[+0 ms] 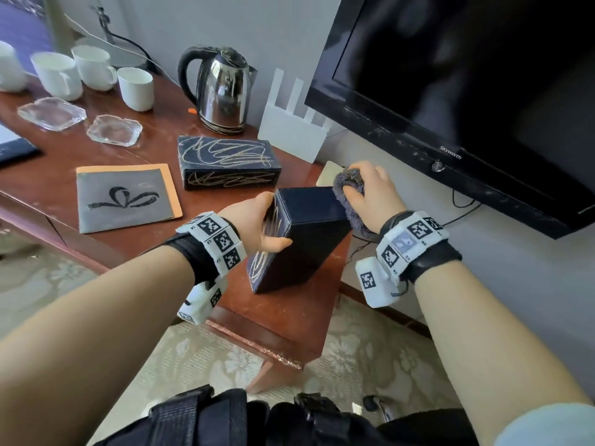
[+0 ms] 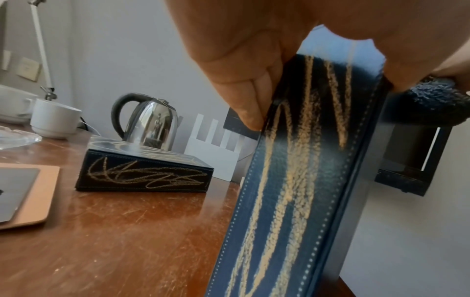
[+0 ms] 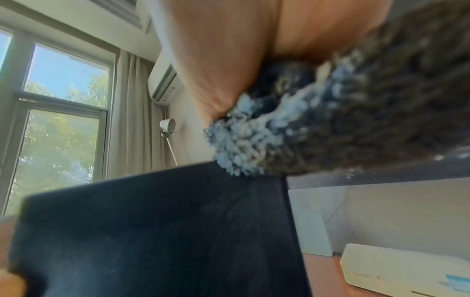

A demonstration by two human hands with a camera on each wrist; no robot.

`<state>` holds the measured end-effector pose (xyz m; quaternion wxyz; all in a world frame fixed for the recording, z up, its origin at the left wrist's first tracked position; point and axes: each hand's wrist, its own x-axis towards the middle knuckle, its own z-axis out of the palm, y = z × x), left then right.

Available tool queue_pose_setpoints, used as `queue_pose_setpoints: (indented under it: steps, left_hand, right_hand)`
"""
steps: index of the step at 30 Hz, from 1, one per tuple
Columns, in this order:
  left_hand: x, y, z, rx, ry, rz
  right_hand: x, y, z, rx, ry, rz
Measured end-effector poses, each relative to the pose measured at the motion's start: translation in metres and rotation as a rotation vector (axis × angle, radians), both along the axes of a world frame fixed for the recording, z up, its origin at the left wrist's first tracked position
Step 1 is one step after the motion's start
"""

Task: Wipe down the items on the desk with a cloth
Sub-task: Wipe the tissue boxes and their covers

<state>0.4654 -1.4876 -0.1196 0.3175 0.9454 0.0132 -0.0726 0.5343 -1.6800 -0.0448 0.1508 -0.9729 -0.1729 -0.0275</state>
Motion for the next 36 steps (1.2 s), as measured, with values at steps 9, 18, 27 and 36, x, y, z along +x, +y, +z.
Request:
queue_pose_setpoints:
  steps: [9, 18, 27, 36]
  left_hand:
    - [-0.004, -0.008, -0.001, -0.088, -0.049, 0.044]
    - [-0.007, -0.007, -0.012, -0.261, -0.01, 0.143]
    - [-0.029, -0.015, -0.065, -0.238, 0.101, 0.177]
    - [-0.019, -0.023, -0.067, -0.233, 0.017, 0.213]
  right_hand:
    - [-0.043, 0.056, -0.011, 0.003, -0.106, 0.412]
    - [-0.004, -0.015, -0.002, -0.043, -0.006, 0.109]
    - [-0.012, -0.006, -0.011, -0.105, -0.152, 0.102]
    - [-0.01, -0.013, -0.012, -0.018, -0.135, 0.096]
